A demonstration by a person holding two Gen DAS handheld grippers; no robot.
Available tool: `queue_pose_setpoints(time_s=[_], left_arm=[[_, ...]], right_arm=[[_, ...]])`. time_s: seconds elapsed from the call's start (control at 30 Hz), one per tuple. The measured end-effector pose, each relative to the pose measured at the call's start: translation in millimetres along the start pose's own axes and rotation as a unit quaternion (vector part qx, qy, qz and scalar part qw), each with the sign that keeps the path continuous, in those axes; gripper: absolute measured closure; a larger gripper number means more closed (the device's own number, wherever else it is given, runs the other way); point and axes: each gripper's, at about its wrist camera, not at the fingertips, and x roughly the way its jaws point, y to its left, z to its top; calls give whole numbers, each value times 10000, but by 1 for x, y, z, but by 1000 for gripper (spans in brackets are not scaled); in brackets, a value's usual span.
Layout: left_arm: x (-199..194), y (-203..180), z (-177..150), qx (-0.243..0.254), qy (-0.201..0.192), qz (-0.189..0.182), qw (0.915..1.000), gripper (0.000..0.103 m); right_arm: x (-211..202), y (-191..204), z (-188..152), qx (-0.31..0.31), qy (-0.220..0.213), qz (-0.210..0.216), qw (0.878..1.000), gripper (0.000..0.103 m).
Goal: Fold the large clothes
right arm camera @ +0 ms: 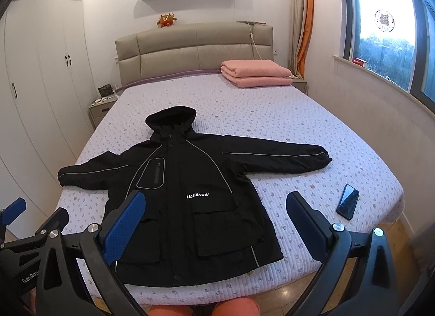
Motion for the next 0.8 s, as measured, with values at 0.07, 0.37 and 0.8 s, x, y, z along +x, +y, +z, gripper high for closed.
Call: queue_pose_setpoints(time_s=[0.07, 0.37, 0.8], left_arm=[[4, -2, -1, 14, 46, -10, 10000, 1], [14, -9, -2, 46, 154, -77, 9998, 0], [-7, -2, -4, -22, -20, -257, 9997, 0]], right_arm=[[4, 0, 0, -7, 49, 10, 10000, 0], [14, 2, -5, -24, 188, 47, 9998, 0], [-6, 1, -7, -19, 100, -12, 9999, 0]])
